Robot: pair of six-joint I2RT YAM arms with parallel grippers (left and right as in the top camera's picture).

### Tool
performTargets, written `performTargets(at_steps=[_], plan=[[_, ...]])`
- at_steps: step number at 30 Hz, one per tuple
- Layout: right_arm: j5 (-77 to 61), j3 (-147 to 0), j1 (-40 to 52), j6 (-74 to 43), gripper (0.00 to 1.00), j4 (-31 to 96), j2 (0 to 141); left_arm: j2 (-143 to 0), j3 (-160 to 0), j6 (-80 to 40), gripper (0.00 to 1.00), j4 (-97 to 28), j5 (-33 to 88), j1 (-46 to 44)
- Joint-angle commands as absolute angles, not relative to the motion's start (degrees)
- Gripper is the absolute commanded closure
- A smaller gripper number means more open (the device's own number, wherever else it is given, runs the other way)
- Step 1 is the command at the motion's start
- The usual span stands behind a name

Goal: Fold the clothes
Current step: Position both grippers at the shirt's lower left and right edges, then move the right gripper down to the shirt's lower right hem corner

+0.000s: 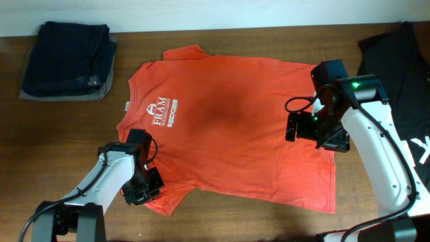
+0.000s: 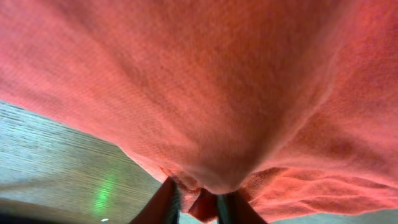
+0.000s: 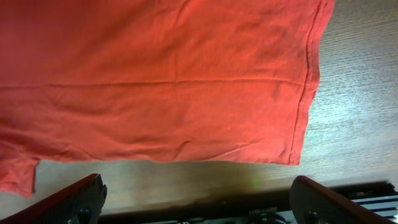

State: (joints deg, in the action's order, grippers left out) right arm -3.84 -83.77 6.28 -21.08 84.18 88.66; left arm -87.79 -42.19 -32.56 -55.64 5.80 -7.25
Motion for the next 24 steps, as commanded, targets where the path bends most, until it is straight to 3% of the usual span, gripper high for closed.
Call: performTargets(at_steps=[1,24], plan=[[-2.02,-83.46,6.63,-23.83,0.01,83.96,87.46,-88.40,-41.71,-32.27,0.96,-55.53,6.44,-6.96],[2.57,-65.01,5.21,-52.77,0.01,81.28,87.46,-88.38,-45.60,-32.10,0.99,-53.78,4.54,-6.96]])
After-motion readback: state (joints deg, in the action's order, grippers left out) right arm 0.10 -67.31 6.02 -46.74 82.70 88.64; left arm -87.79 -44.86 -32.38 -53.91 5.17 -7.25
